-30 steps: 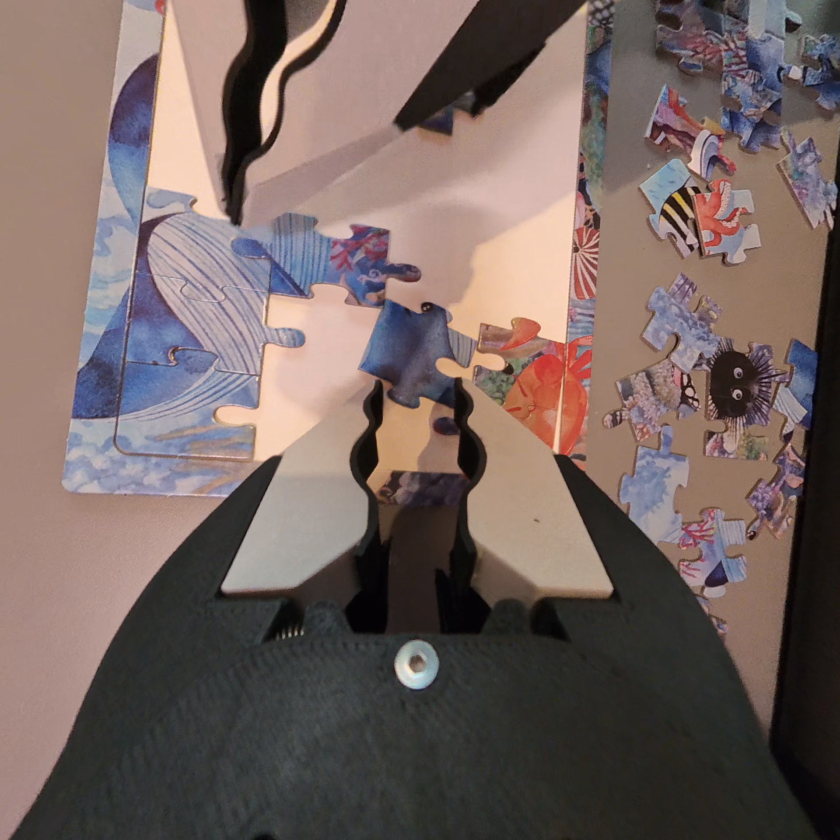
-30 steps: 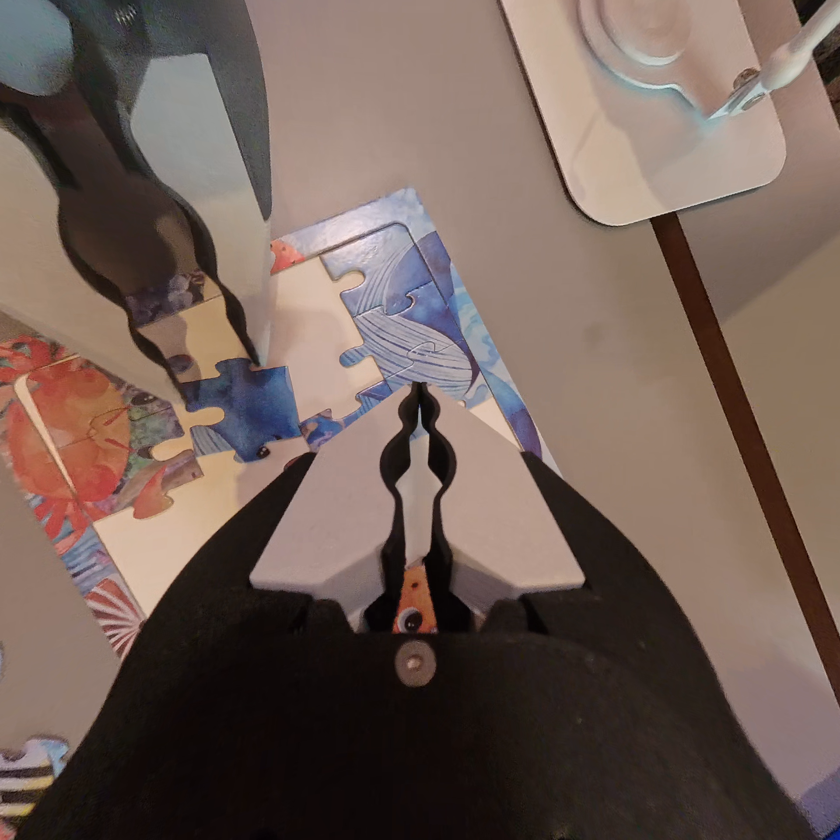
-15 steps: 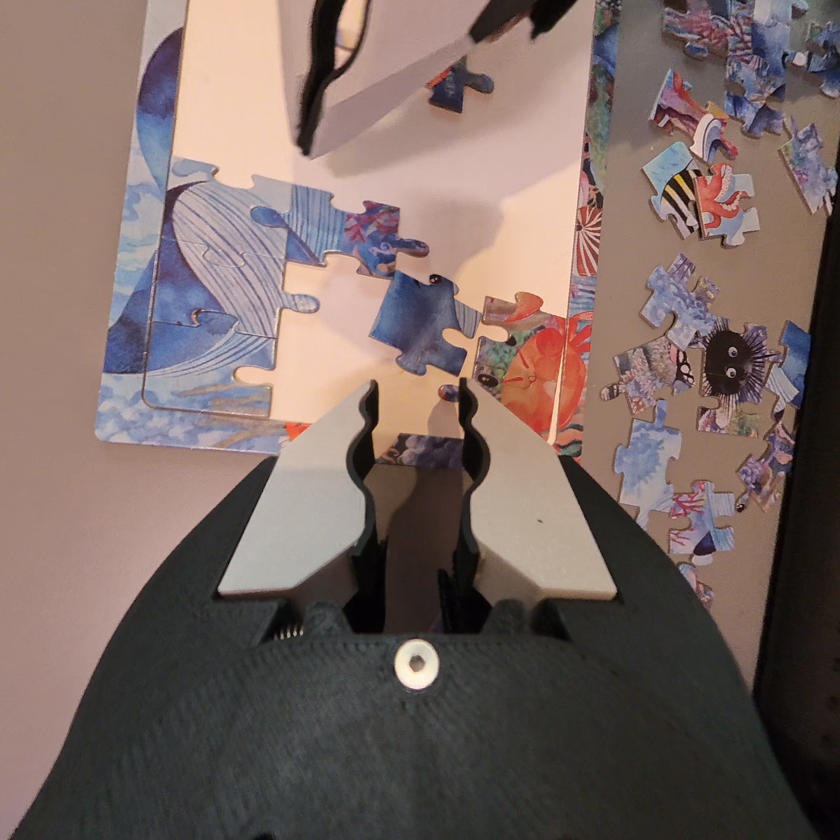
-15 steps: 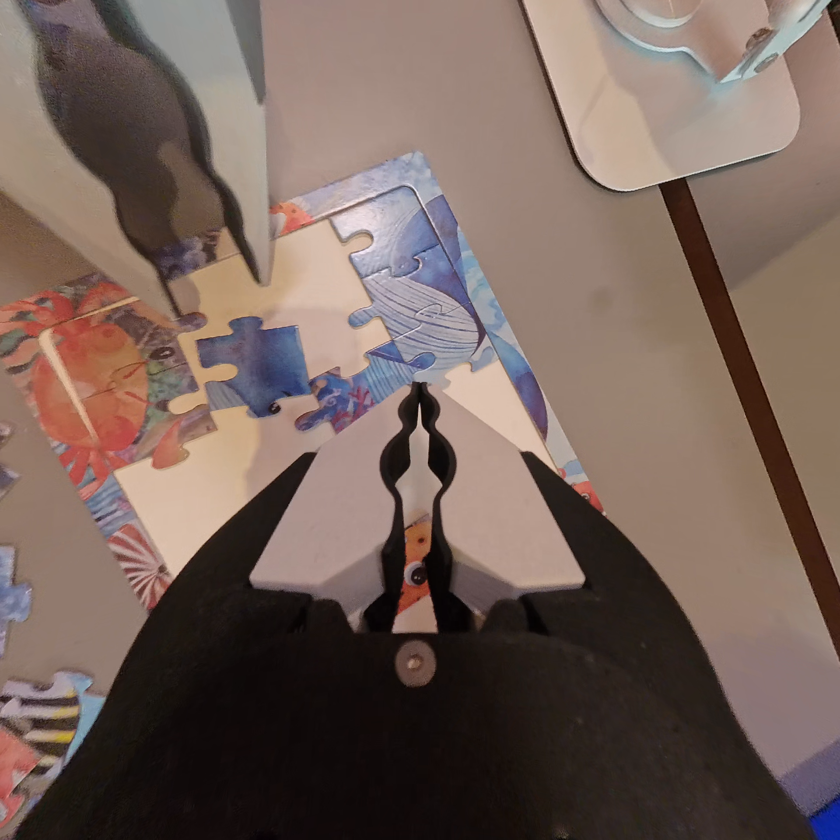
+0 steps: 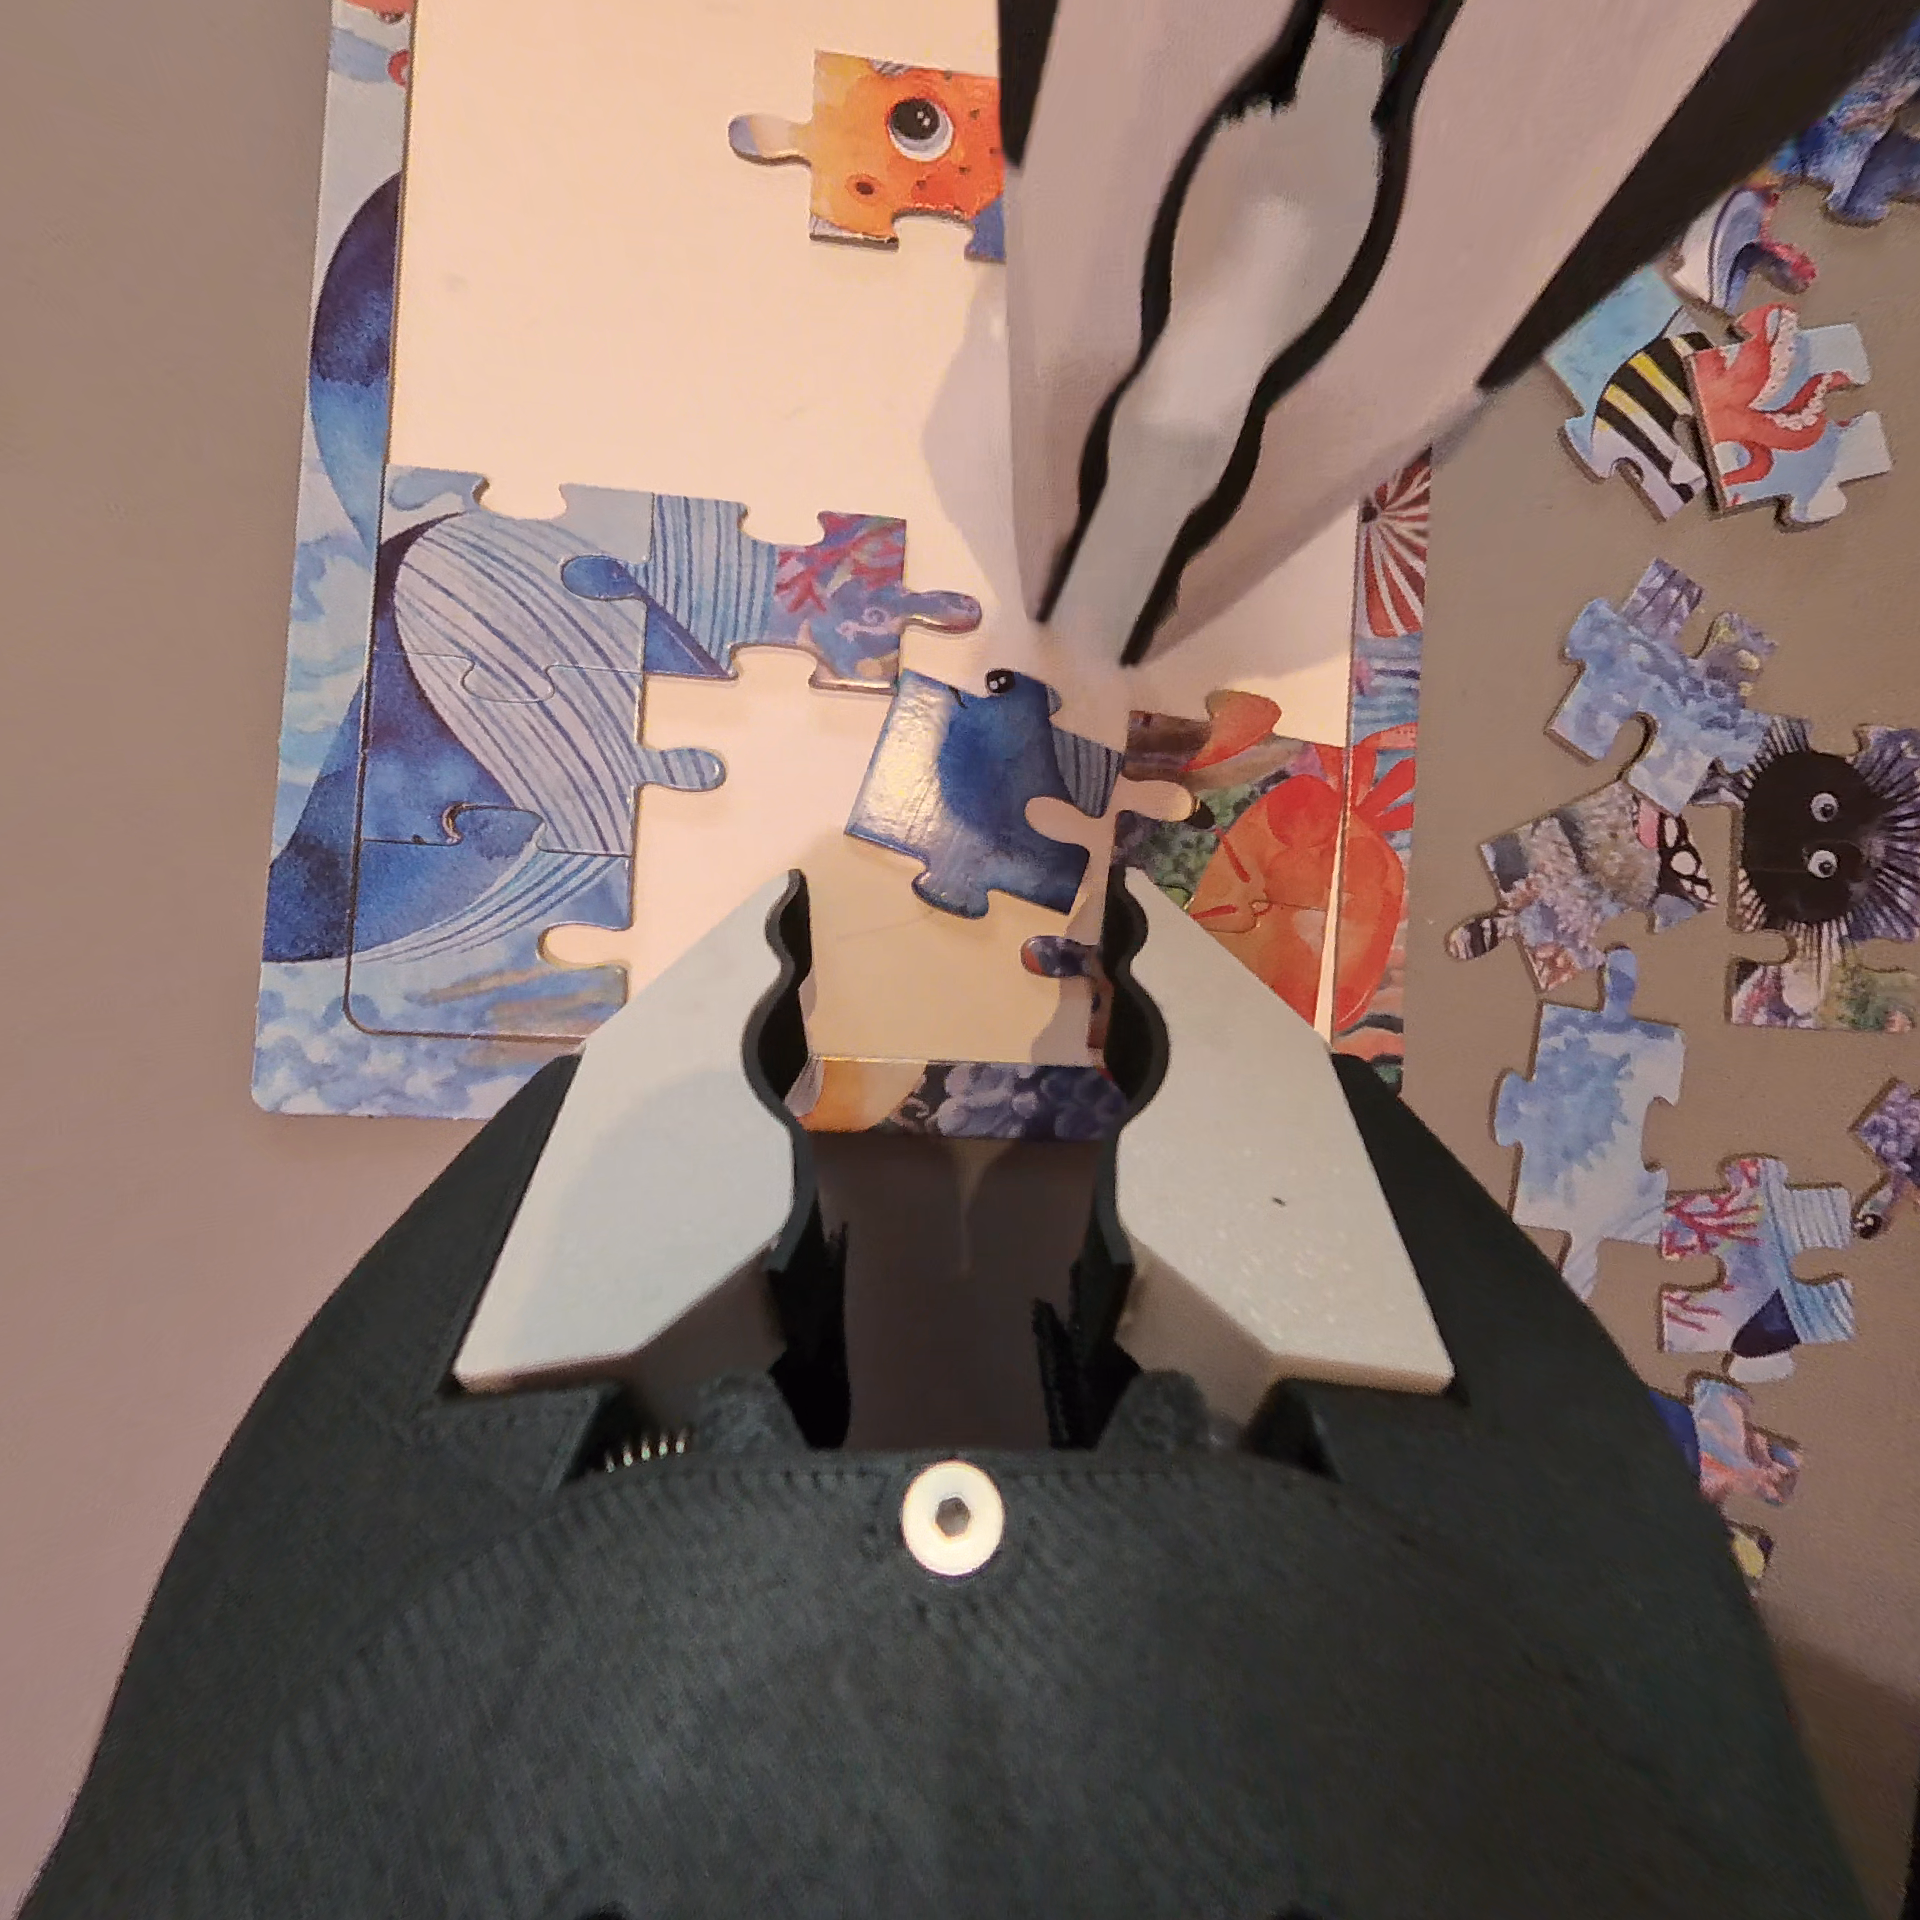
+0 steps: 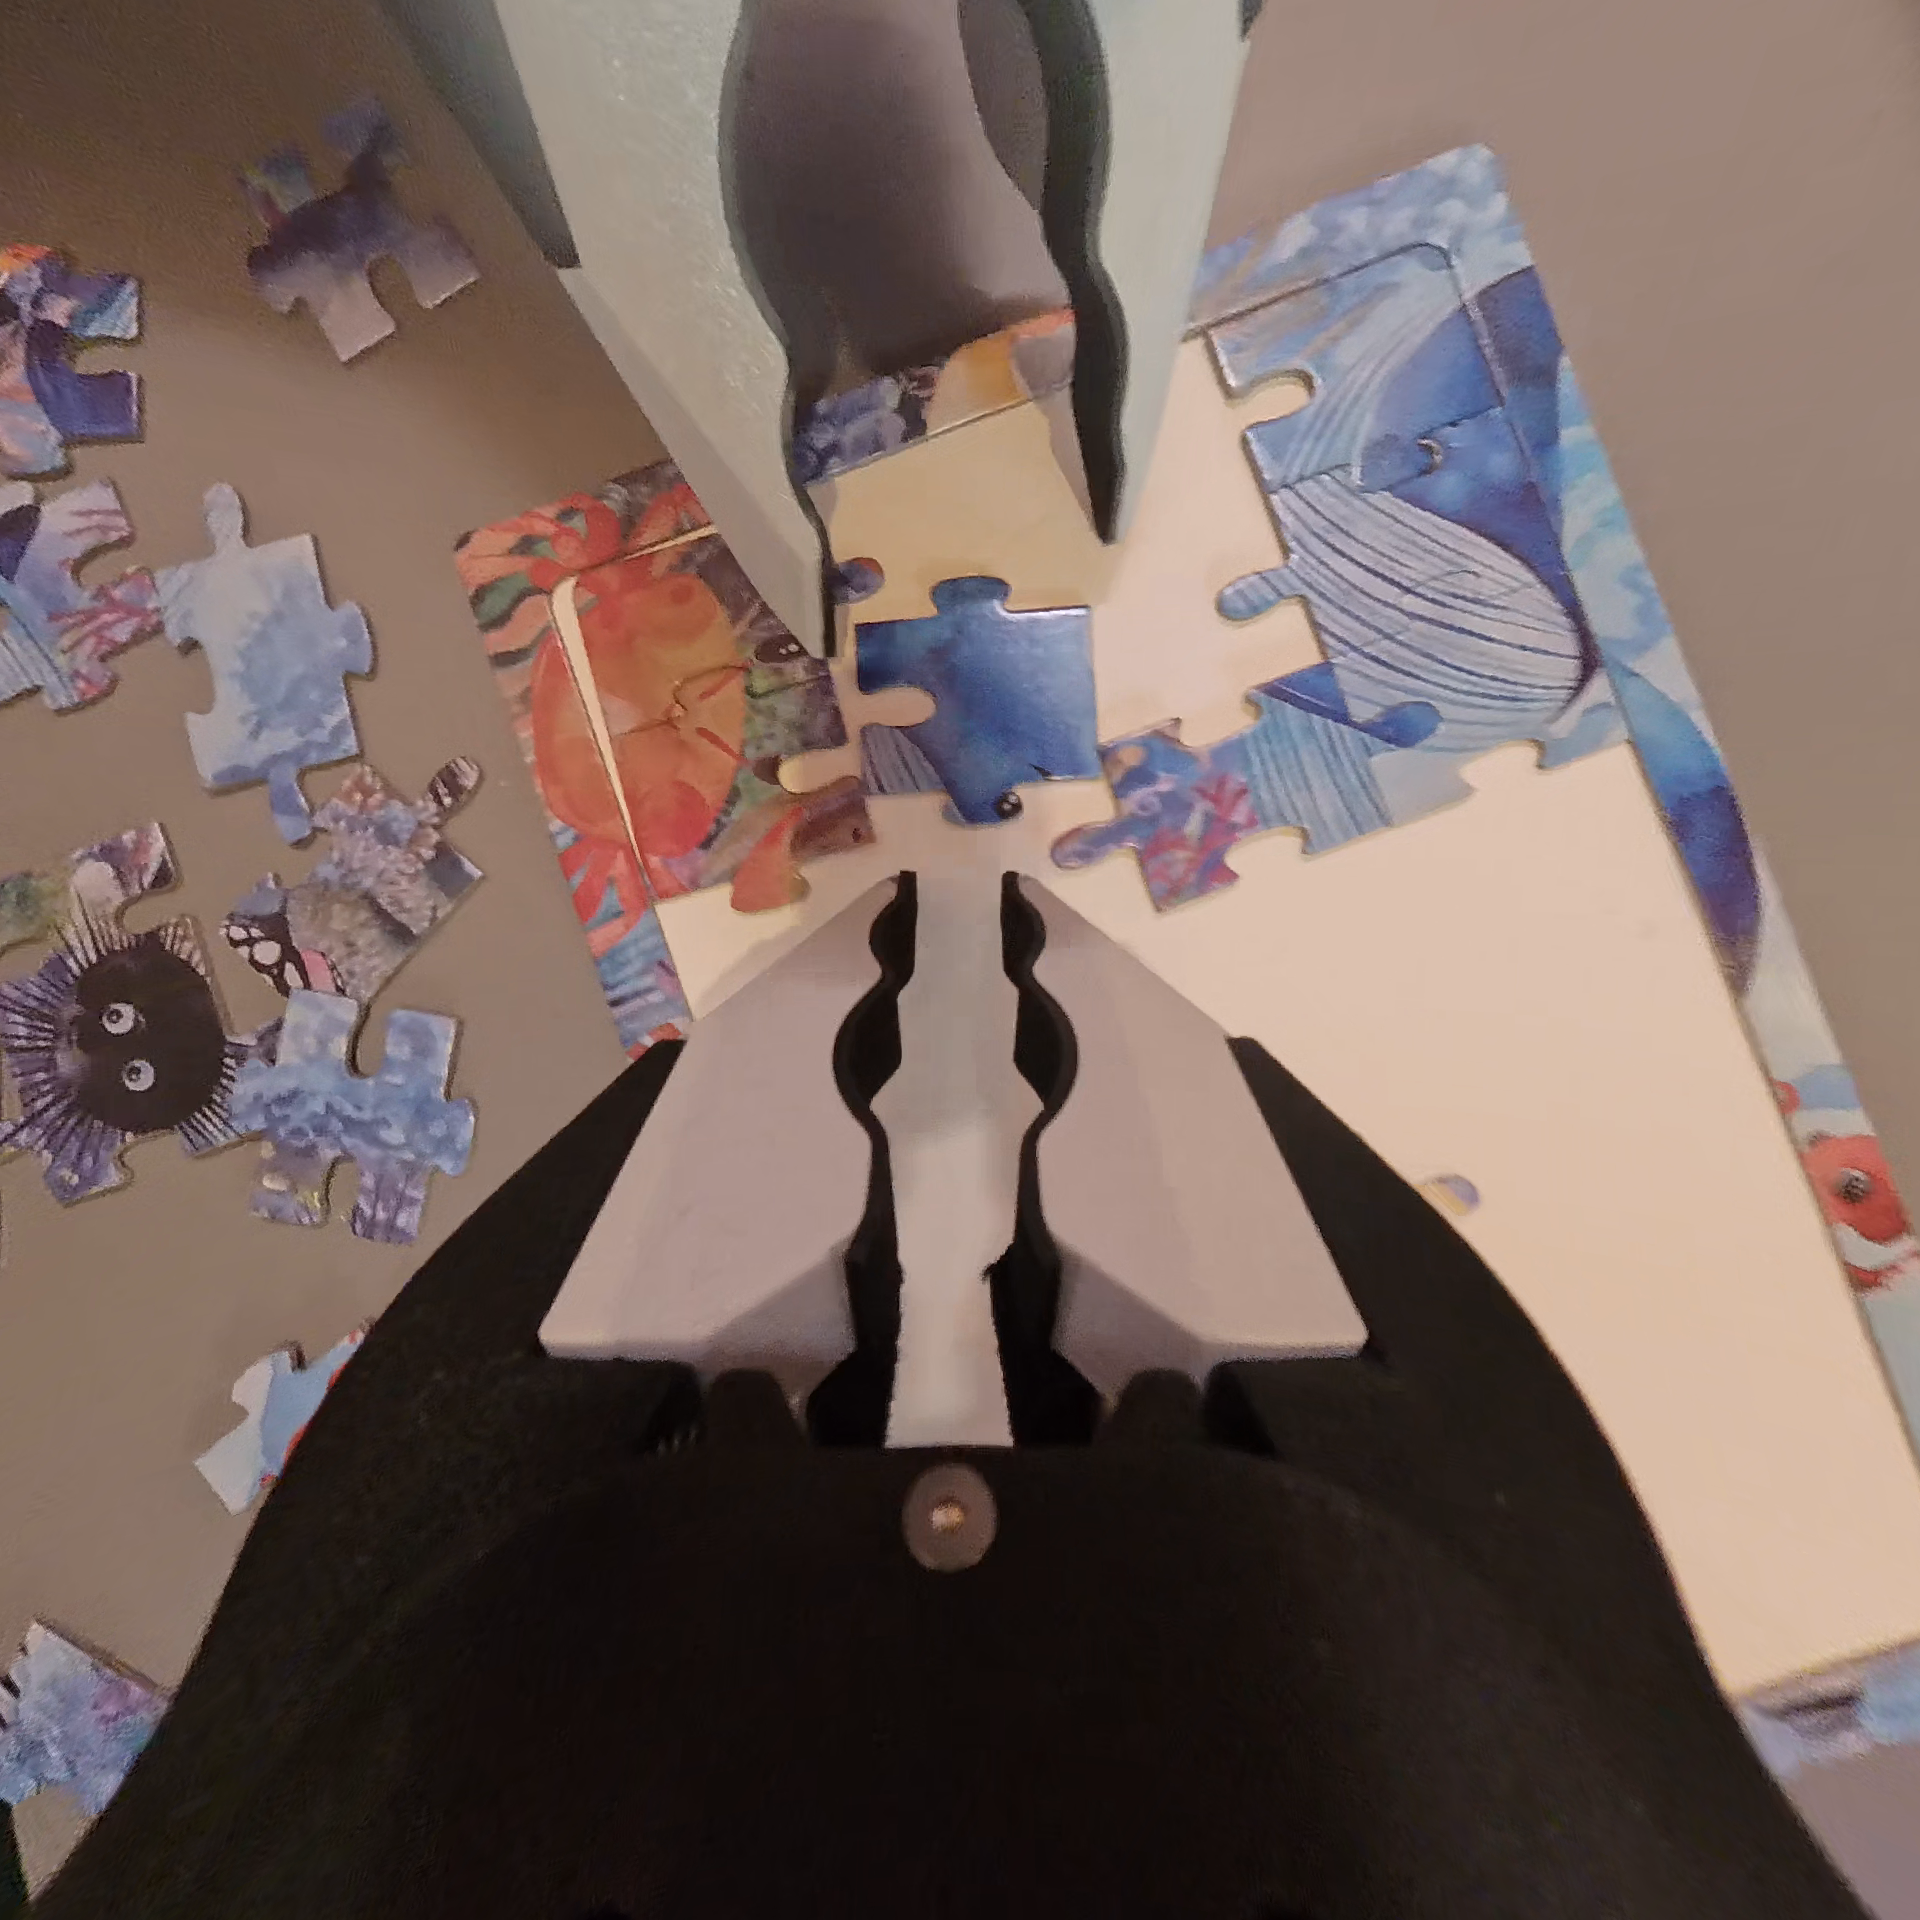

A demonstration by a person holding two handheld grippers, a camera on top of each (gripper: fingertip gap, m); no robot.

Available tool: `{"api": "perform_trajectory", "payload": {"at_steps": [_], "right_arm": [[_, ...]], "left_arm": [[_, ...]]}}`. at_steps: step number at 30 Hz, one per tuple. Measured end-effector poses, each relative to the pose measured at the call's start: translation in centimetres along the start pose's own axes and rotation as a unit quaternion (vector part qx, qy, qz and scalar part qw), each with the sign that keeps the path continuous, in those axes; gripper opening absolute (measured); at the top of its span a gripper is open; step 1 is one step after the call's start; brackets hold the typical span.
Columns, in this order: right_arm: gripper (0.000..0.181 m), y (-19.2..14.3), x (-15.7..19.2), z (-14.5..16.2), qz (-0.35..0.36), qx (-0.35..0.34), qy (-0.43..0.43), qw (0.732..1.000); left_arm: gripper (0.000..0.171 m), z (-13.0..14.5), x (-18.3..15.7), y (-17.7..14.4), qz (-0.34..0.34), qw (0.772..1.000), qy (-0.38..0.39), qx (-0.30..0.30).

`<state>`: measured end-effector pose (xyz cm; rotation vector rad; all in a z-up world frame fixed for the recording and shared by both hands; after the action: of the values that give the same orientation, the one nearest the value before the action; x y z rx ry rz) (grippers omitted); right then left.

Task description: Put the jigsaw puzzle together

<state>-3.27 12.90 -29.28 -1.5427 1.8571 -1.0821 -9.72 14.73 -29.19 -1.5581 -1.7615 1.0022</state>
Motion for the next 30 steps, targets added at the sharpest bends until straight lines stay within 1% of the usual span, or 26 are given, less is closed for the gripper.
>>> {"api": "perform_trajectory", "payload": {"at_steps": [1,2,3,7,10,13,15,19,24,25,27,30], "right_arm": [[0.013,0.3,0.2,0.0,-0.002,-0.002,0.000,1.000],[0.008,0.3,0.1,-0.2,0.001,-0.007,-0.003,1.000],[0.008,0.3,0.0,-0.1,0.005,-0.004,-0.001,1.000],[0.003,0.7,0.3,-0.6,0.001,-0.031,0.005,0.999],[0.000,0.8,0.2,-0.7,0.008,-0.042,0.008,0.999],[0.000,0.8,0.2,-0.9,-0.004,-0.057,0.023,0.998],[0.000,0.8,0.4,-1.3,-0.016,-0.079,0.033,0.996],[0.000,1.3,0.9,-1.7,-0.024,-0.083,0.028,0.996],[0.000,0.2,0.2,-1.1,-0.015,-0.087,0.049,0.995],[0.003,-0.1,0.2,-0.9,-0.016,-0.084,0.053,0.995],[0.016,-0.6,0.5,0.0,-0.026,-0.064,0.061,0.996],[0.020,-0.6,1.3,0.7,-0.026,-0.052,0.048,0.997]], "left_arm": [[0.055,-0.1,-0.1,0.0,0.004,1.000,-0.001,-0.001],[0.054,-0.1,-0.3,0.0,0.010,1.000,-0.002,-0.002],[0.051,-0.2,-0.6,0.1,0.016,1.000,-0.002,-0.004],[0.042,-0.3,-1.3,0.2,0.040,0.999,-0.005,-0.010],[0.045,-0.4,-1.5,0.1,0.049,0.999,-0.009,-0.014],[0.047,-0.4,-1.7,0.1,0.054,0.998,-0.010,-0.016],[0.046,-0.5,-2.1,0.1,0.069,0.997,-0.013,-0.021],[0.047,-0.6,-2.5,0.1,0.078,0.997,-0.011,-0.023],[0.046,-0.7,-3.0,0.1,0.093,0.995,-0.011,-0.025],[0.046,-0.7,-3.0,0.1,0.093,0.995,-0.011,-0.026],[0.047,-0.8,-3.1,0.1,0.096,0.995,-0.009,-0.030],[0.050,-1.1,-3.5,0.2,0.107,0.994,-0.005,-0.038]]}}
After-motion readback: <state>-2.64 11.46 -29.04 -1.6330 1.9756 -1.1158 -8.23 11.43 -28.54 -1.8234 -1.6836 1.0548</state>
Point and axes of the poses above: each gripper's, where its closed fingertips meet, y out along the fingers, z out of its underside, x = y × z across the jaws, the point moved 2 cm from there along -y, back along the fingers, and after that the axes turned 4 degrees about -z, right-handed, at the moved point
